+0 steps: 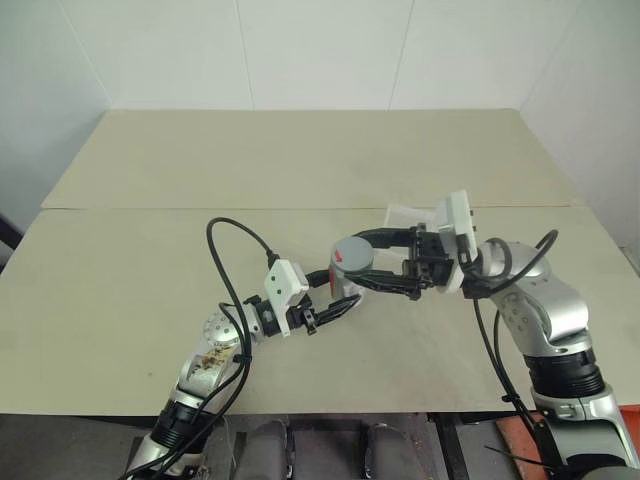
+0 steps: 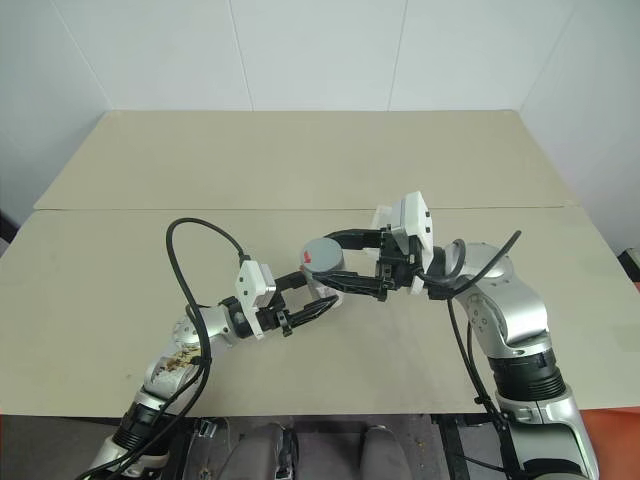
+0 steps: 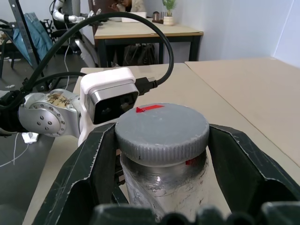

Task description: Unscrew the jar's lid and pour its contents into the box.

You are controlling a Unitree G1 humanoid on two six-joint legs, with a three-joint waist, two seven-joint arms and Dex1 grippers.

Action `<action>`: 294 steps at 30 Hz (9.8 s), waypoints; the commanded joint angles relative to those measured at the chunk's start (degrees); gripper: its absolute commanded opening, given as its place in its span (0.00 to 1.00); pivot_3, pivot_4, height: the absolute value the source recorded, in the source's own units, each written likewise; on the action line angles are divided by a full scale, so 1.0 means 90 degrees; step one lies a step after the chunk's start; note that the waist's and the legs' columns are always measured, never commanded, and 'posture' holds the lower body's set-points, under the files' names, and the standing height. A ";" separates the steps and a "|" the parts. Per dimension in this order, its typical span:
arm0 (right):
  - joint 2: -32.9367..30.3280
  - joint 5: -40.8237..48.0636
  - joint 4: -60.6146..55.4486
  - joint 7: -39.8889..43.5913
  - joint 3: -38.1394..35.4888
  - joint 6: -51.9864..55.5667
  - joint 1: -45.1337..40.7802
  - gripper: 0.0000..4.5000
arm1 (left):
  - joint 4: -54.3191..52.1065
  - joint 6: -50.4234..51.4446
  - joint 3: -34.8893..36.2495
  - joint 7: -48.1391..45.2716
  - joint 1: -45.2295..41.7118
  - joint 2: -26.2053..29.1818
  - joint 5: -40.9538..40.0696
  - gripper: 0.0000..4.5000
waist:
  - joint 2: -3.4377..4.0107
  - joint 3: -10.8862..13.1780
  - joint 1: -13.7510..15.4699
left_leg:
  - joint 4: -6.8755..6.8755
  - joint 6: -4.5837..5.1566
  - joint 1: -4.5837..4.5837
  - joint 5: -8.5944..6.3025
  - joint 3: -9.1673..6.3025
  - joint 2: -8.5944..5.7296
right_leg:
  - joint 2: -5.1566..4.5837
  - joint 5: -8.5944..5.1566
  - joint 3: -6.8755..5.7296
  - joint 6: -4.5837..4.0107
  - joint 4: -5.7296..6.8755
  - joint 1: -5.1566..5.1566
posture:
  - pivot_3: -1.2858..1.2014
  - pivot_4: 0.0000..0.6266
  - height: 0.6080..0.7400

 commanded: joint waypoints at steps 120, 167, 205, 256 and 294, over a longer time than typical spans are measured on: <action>0.0998 0.0143 0.0122 -0.0248 -0.0304 -0.0790 0.0117 0.72 | 0.0257 -0.0713 -0.0081 -0.0010 0.0005 0.0120 0.0587 0.54 | 0.0001 0.0000 -0.0003 | 0.0000 -0.0001 0.0001 0.0000 0.0001 0.0000 | 0.0000 0.0000 -0.0001 0.0000 0.0002 0.0000 | 0.52 0.24 1.00; -0.1422 -0.1647 -0.0462 -0.2089 -0.2324 -0.0333 0.3783 1.00 | 0.1888 -0.1208 0.0525 0.0492 -0.1439 0.0056 0.1008 0.54 | -0.0001 0.0000 0.0005 | -0.0002 0.0001 0.0006 0.0000 0.0003 -0.0005 | 0.0002 -0.0001 0.0006 0.0003 -0.0003 0.0007 | 0.52 0.24 1.00; -0.0684 -0.1730 -0.3169 -0.3629 -0.2499 0.0646 0.4440 1.00 | 0.9808 -0.2594 -0.3913 0.7354 -0.7847 -0.1859 0.8020 0.54 | -0.0076 0.0044 0.0164 | 0.0031 0.0006 -0.0058 -0.0002 0.0025 -0.0014 | 0.0001 0.0002 -0.0021 0.0023 -0.0015 -0.0017 | 0.52 0.24 1.00; -0.0510 -0.2022 -0.2700 -0.3497 -0.1526 0.0769 0.3345 1.00 | 0.6789 -0.0637 0.2470 0.1232 -0.4624 -0.1627 0.1331 0.54 | -0.0066 0.0038 -0.0006 | 0.0077 -0.0014 -0.0069 0.0010 0.0006 -0.0009 | 0.0001 0.0004 -0.0024 0.0026 0.0032 -0.0013 | 0.52 0.24 1.00; -0.0553 -0.2250 -0.2250 -0.3091 -0.1189 0.0393 0.3071 1.00 | 0.3462 -0.0550 0.1482 0.2581 -0.1947 -0.1386 0.1333 0.99 | -0.0064 0.0037 0.0009 | 0.0087 0.0018 -0.0049 -0.0009 -0.0012 -0.0009 | -0.0002 0.0004 -0.0010 0.0026 0.0060 -0.0004 | 0.52 0.24 1.00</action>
